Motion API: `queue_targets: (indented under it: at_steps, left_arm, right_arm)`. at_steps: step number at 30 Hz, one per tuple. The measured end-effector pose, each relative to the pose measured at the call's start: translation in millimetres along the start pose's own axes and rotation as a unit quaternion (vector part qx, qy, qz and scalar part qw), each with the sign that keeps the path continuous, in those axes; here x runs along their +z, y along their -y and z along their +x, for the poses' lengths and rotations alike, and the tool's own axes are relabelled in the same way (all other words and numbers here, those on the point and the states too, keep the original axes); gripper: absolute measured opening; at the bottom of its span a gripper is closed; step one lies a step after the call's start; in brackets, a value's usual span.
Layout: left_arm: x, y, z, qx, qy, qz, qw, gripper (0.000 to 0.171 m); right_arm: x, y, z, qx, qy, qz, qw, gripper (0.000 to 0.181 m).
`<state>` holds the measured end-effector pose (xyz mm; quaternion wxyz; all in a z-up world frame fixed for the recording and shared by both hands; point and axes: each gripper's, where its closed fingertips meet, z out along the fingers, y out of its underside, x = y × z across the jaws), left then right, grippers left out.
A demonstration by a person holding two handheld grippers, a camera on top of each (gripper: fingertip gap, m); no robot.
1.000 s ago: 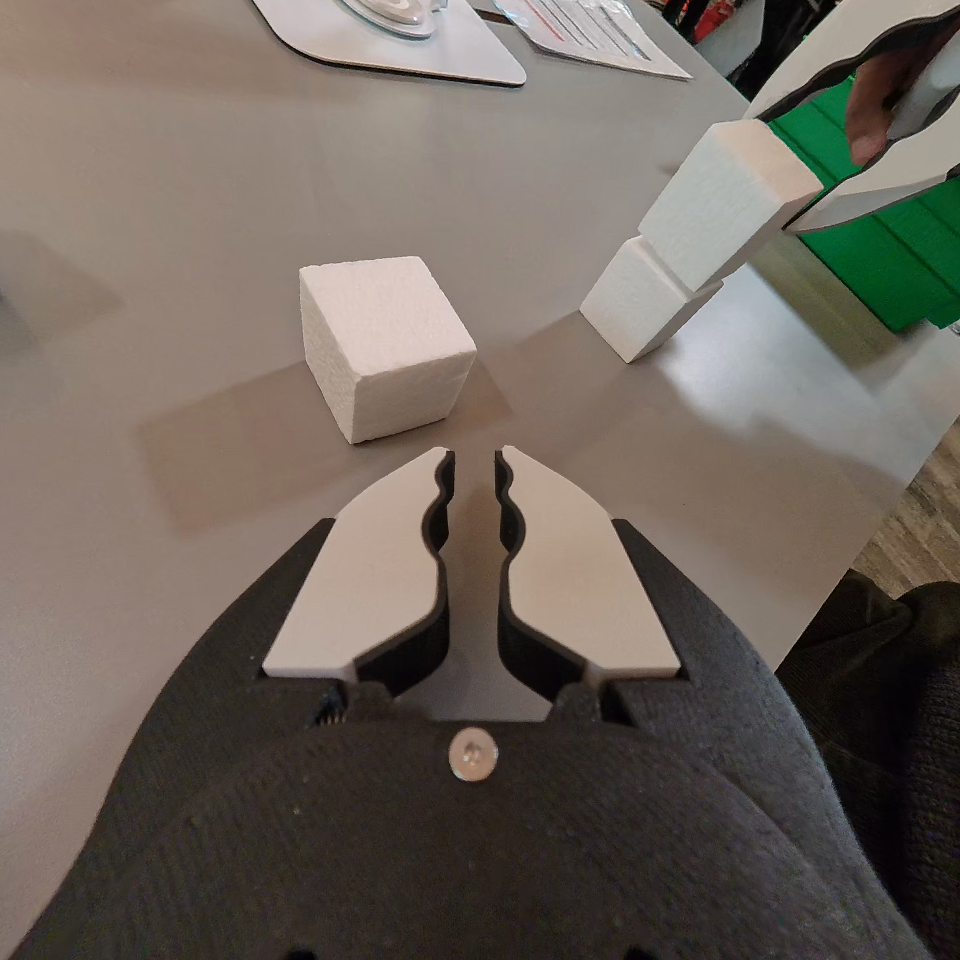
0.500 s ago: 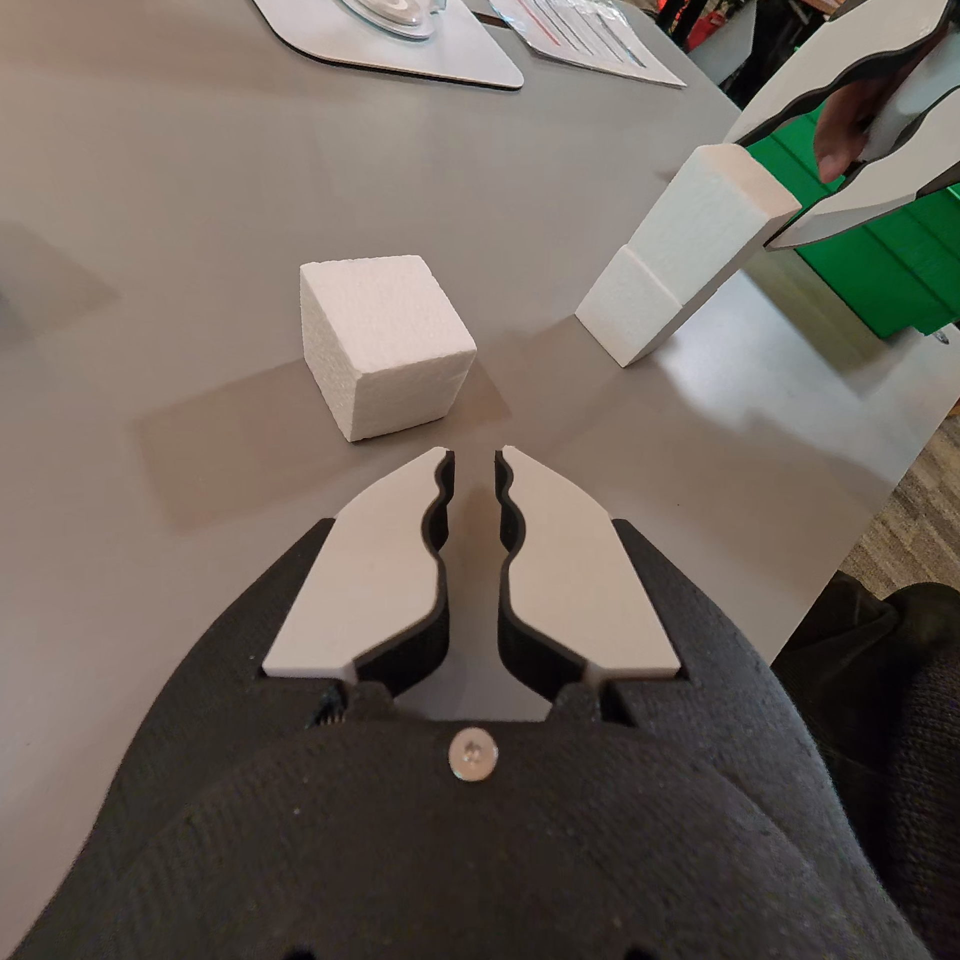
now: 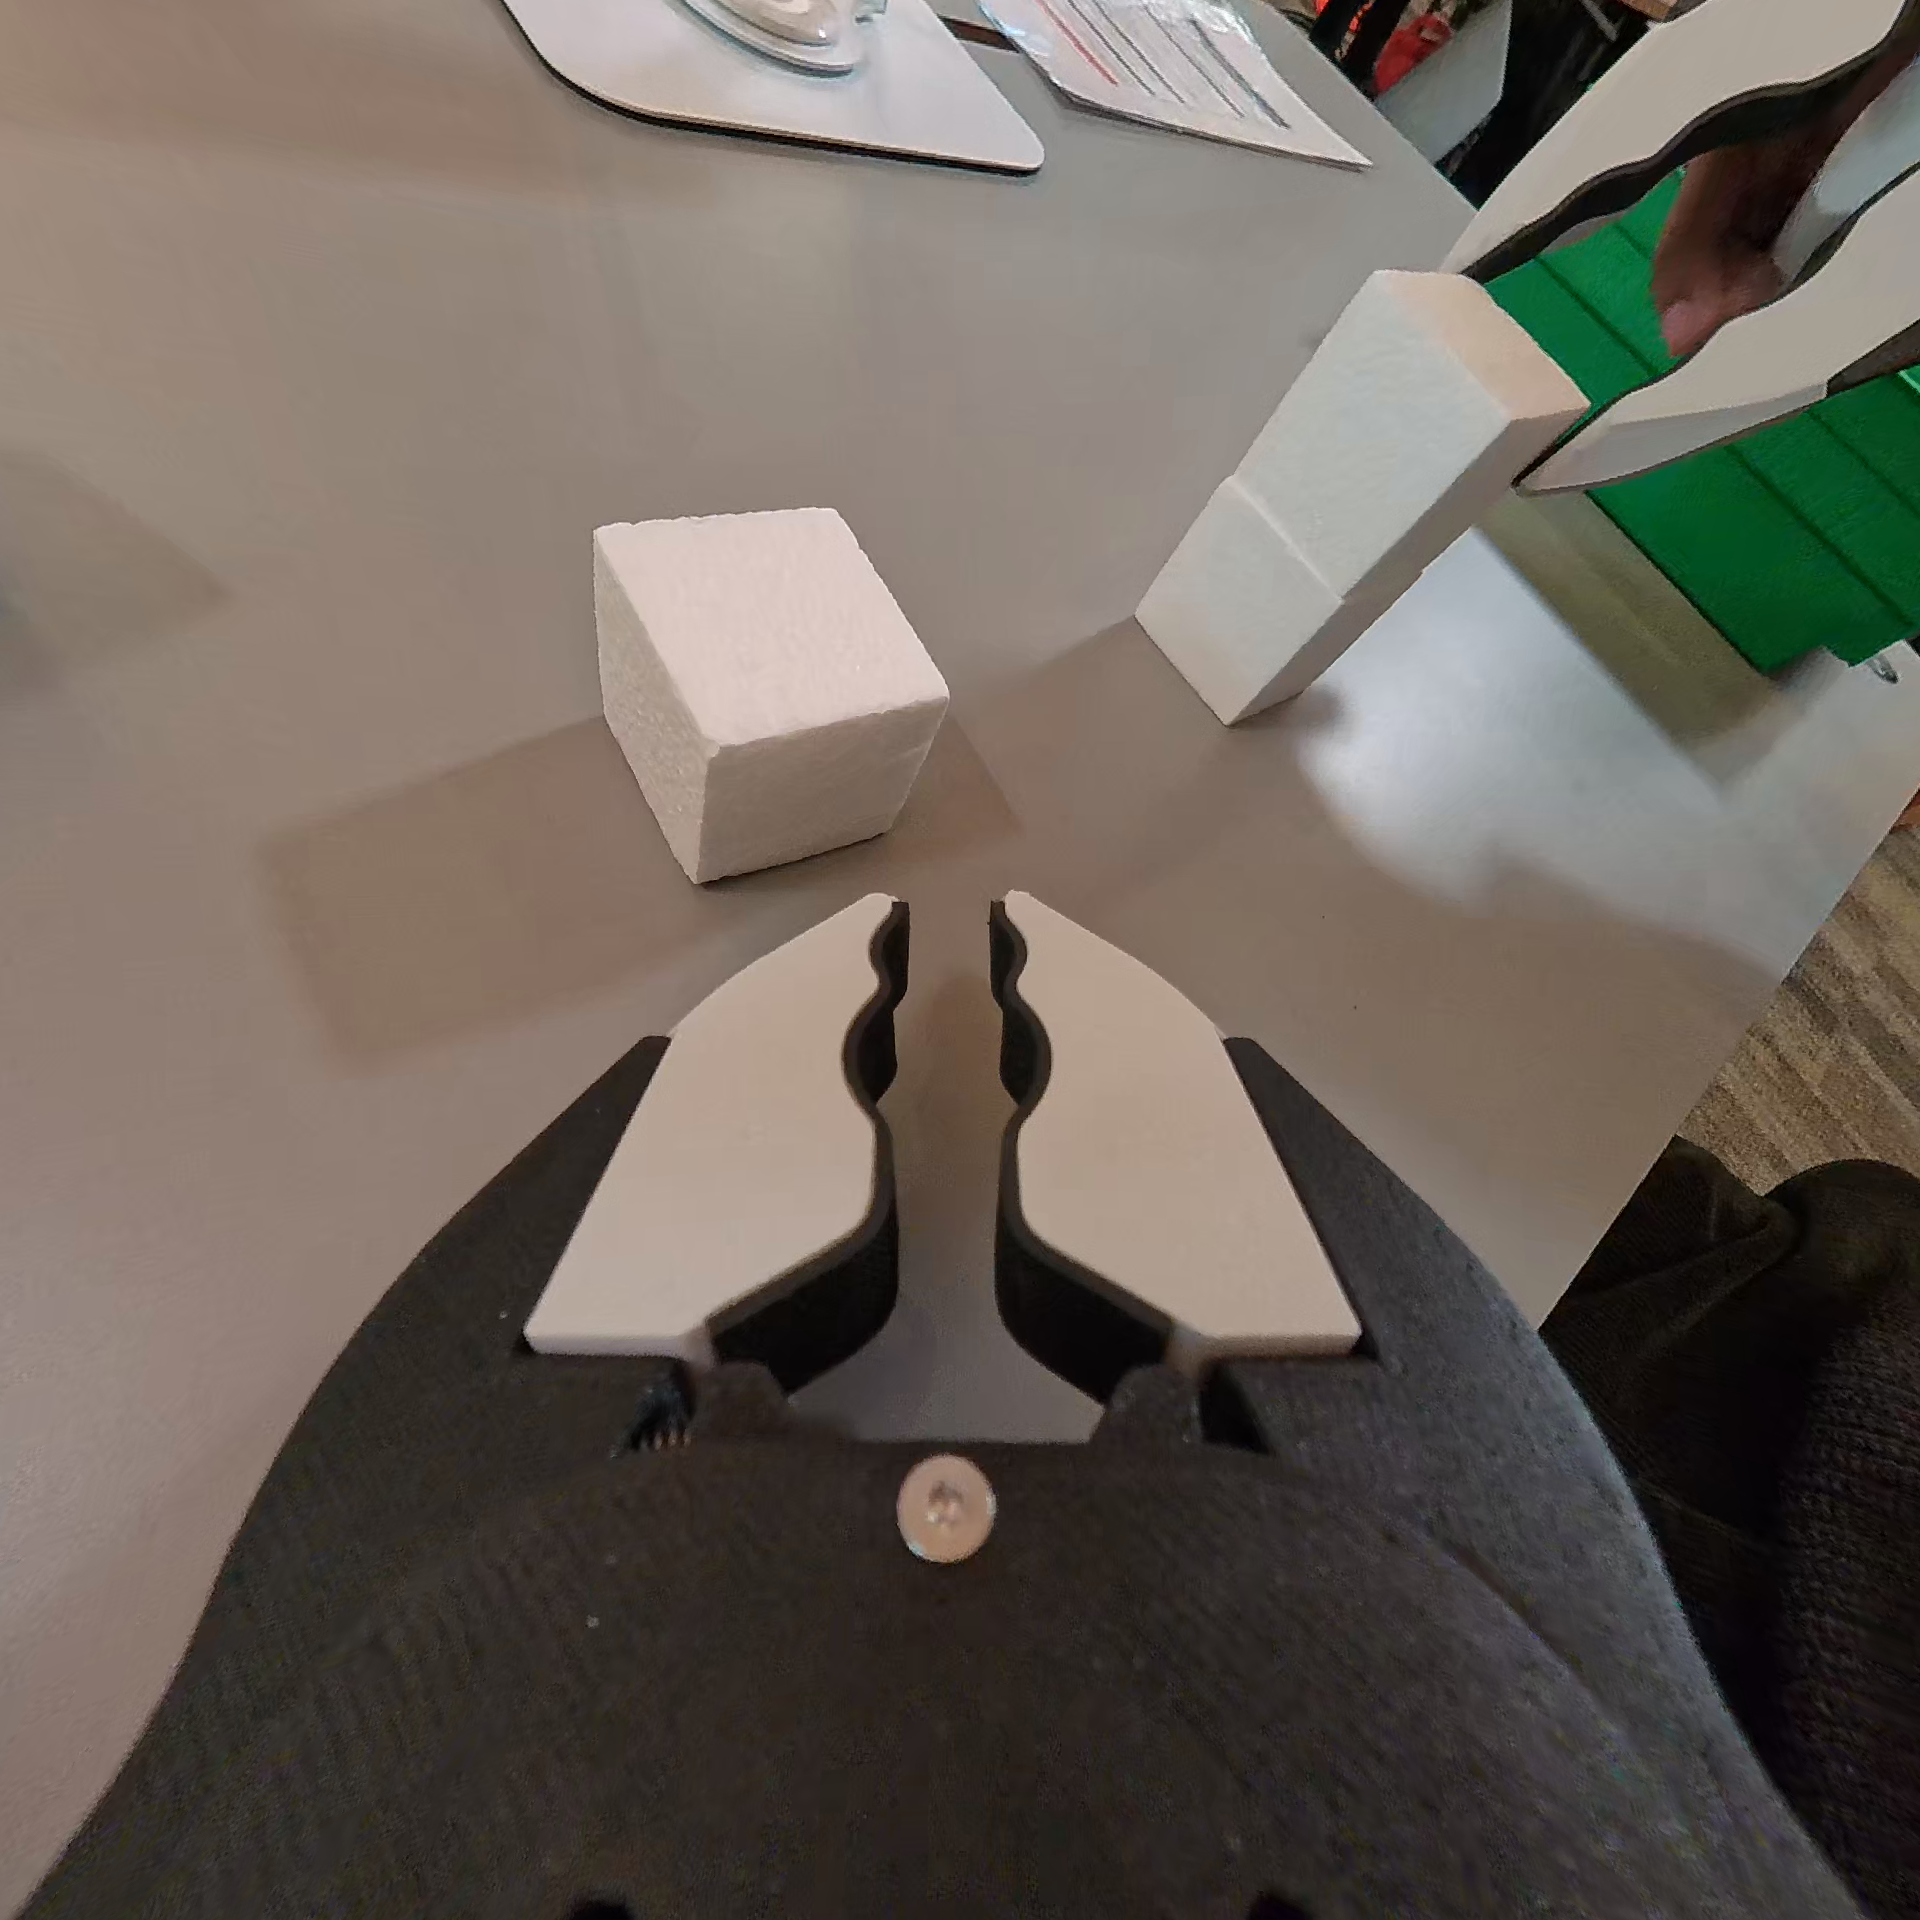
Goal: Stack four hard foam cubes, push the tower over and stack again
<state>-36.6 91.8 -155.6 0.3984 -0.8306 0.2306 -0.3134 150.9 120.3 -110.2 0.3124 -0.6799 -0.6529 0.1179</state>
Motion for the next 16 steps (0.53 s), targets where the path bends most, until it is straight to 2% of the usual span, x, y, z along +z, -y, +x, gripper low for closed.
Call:
queue_targets:
  at_steps: [12,16]
  left_arm:
    - [0.3,-0.6,0.4,-0.001,-0.002,-0.002,1.000,0.015]
    - [0.4,-0.6,0.4,-0.001,-0.002,-0.002,1.000,0.015]
  right_arm:
    - [-5.1,1.3,6.7,0.048,-0.018,-0.007,0.999,0.050]
    - [-7.2,2.5,9.3,0.018,-0.031,0.000,0.999,0.050]
